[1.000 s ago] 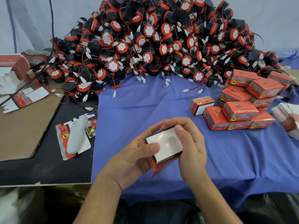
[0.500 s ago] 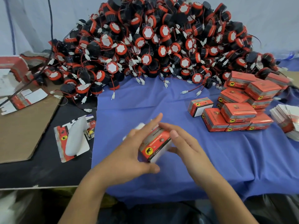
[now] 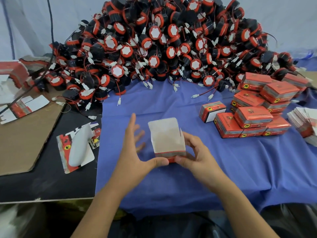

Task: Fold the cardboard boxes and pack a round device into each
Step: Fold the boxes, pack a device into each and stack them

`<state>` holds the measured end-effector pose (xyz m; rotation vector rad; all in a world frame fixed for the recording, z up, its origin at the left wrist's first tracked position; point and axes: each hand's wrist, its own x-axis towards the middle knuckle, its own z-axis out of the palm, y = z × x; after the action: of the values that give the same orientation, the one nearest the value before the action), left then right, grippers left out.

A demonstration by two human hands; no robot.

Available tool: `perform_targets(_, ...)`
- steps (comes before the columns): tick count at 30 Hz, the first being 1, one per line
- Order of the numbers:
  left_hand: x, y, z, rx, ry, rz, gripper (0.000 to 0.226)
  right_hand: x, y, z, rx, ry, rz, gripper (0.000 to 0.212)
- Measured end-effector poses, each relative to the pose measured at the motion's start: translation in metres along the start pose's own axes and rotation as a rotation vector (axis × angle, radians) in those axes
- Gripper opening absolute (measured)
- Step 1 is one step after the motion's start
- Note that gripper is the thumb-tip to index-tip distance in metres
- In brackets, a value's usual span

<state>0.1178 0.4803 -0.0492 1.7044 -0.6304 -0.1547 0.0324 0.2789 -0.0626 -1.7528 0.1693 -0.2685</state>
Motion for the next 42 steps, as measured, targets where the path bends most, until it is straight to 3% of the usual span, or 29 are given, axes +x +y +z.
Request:
perform_targets(3, -0.002, -0.014, 0.006, 0.026, -0.036, -0.059, 0.106, 0.0, 0.01, -0.001, -0.324, 0.023, -0.027, 0.071)
perform_targets(5, -0.001, -0.016, 0.005, 0.036, -0.034, -0.088, 0.093, 0.004, 0.008, -0.011, -0.339, -0.059, 0.006, 0.072)
perform_targets(8, 0.005, -0.02, -0.004, -0.032, -0.112, -0.151, 0.084, 0.009, -0.003, -0.028, -0.104, -0.311, 0.059, 0.071)
perform_targets(9, 0.008, -0.019, -0.009, -0.099, -0.106, -0.174, 0.083, 0.012, -0.007, -0.031, -0.029, -0.315, 0.075, 0.07)
perform_targets(12, 0.028, -0.01, -0.017, -0.247, 0.027, -0.198, 0.062, 0.033, -0.016, -0.036, 0.106, -0.115, 0.163, 0.076)
perform_targets(15, 0.063, -0.006, -0.015, -0.334, 0.119, -0.211, 0.037, 0.072, -0.025, -0.03, 0.284, -0.095, 0.27, 0.085)
perform_targets(17, 0.094, -0.005, -0.007, -0.331, 0.132, -0.237, 0.029, 0.101, -0.031, -0.022, 0.326, -0.083, 0.28, 0.078)
perform_targets(20, 0.141, -0.006, 0.007, -0.304, 0.133, -0.258, 0.038, 0.148, -0.035, -0.009, 0.446, -0.086, 0.308, 0.065)
perform_targets(26, 0.241, -0.016, 0.03, -0.267, 0.147, -0.341, 0.056, 0.252, -0.025, 0.007, 0.263, 0.058, 0.251, 0.056)
perform_targets(29, 0.293, -0.025, 0.036, -0.312, 0.179, -0.338, 0.058, 0.307, -0.024, 0.009, 0.174, 0.069, 0.202, 0.071)
perform_targets(33, 0.355, -0.034, 0.031, -0.495, 0.21, -0.403, 0.079, 0.362, -0.03, 0.013, 0.115, 0.092, 0.131, 0.08)
perform_targets(42, 0.402, -0.05, 0.021, -0.503, 0.159, -0.388, 0.069, 0.406, -0.024, 0.022, -0.025, 0.159, 0.025, 0.074)
